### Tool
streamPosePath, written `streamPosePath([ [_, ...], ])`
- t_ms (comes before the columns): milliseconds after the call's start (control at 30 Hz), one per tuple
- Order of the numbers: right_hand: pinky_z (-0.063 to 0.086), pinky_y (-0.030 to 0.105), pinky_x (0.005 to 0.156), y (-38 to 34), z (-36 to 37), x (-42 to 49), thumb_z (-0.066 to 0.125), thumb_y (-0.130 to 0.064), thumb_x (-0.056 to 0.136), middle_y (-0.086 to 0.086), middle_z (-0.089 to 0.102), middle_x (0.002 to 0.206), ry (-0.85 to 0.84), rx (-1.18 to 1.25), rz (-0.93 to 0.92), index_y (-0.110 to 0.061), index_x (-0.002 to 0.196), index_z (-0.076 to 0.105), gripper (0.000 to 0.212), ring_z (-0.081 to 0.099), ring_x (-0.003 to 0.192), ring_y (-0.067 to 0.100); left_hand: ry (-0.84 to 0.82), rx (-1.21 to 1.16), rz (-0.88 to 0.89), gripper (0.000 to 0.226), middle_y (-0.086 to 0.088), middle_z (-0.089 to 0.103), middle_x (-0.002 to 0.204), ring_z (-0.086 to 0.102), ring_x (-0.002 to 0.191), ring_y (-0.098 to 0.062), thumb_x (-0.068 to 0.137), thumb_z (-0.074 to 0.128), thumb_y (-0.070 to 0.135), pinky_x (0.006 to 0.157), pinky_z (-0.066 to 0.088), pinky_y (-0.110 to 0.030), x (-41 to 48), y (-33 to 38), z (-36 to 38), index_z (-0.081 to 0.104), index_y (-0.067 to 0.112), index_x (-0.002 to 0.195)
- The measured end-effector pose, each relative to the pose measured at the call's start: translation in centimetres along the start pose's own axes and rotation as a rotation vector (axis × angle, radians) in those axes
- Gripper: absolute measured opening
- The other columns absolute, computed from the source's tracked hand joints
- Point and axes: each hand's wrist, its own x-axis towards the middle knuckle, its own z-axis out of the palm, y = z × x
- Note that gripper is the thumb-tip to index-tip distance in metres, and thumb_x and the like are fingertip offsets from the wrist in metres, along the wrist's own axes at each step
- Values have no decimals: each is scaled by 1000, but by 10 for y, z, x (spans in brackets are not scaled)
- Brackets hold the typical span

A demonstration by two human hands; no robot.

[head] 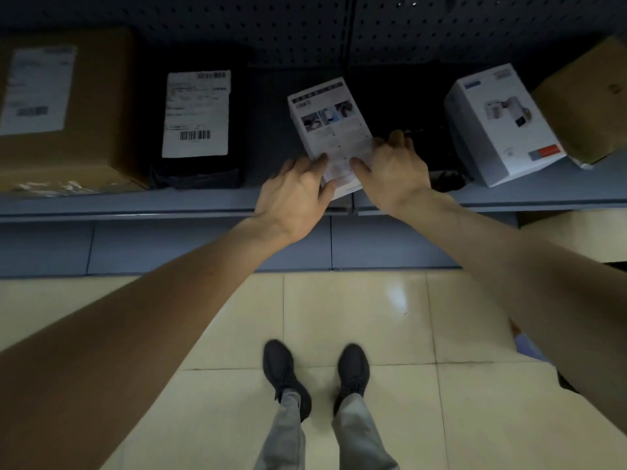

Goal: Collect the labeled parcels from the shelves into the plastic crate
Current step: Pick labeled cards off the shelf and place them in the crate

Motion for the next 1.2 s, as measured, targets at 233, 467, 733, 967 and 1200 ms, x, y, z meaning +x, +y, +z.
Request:
streamPosePath([
  [233, 43, 39, 87, -15, 9, 0, 42, -37, 103, 24, 50, 127, -53, 206, 136, 3, 117, 56, 45, 47, 119, 38, 12, -125, -45, 54, -17, 57, 127, 50, 122, -34, 105, 44, 39, 89, 50, -48, -11, -9, 0, 42, 8, 149],
  [467, 45, 38, 78, -39, 32, -48, 49, -28, 101, 18, 54, 116, -43, 477, 210, 1, 111, 53, 31, 52, 107, 35, -13, -288, -159, 62, -16, 49, 142, 48, 128, -31, 106, 41, 41, 101, 42, -39, -53, -13, 6, 34, 3, 153],
  [733, 39, 10, 53, -35, 47, -76, 50, -31, 103, -4, 56, 81, -63, 869, 335, -8, 105, 48, 23, 50, 69, 8, -2, -419, -207, 62, -9, 36, 155, 35, 142, -25, 108, 38, 38, 112, 32, -31, -72, -12, 13, 21, 9, 160],
  [967, 50, 33, 95, -27, 48, -66, 63, -41, 94, -1, 65, 110, -100, 1118, 487, -13, 135, 49, 51, 61, 101, 19, -23, -519, -245, 58, -11, 45, 138, 44, 129, -26, 108, 34, 42, 104, 39, -36, -59, -12, 10, 24, 17, 159],
  [1200, 45, 21, 74, -16, 24, -75, 72, -35, 88, -2, 59, 85, -57, 1094, 391, -15, 117, 62, 36, 57, 80, 13, -23, -564, -142, 43, -4, 46, 133, 46, 120, -20, 107, 34, 46, 101, 45, -38, -63, -3, 13, 51, 16, 131],
])
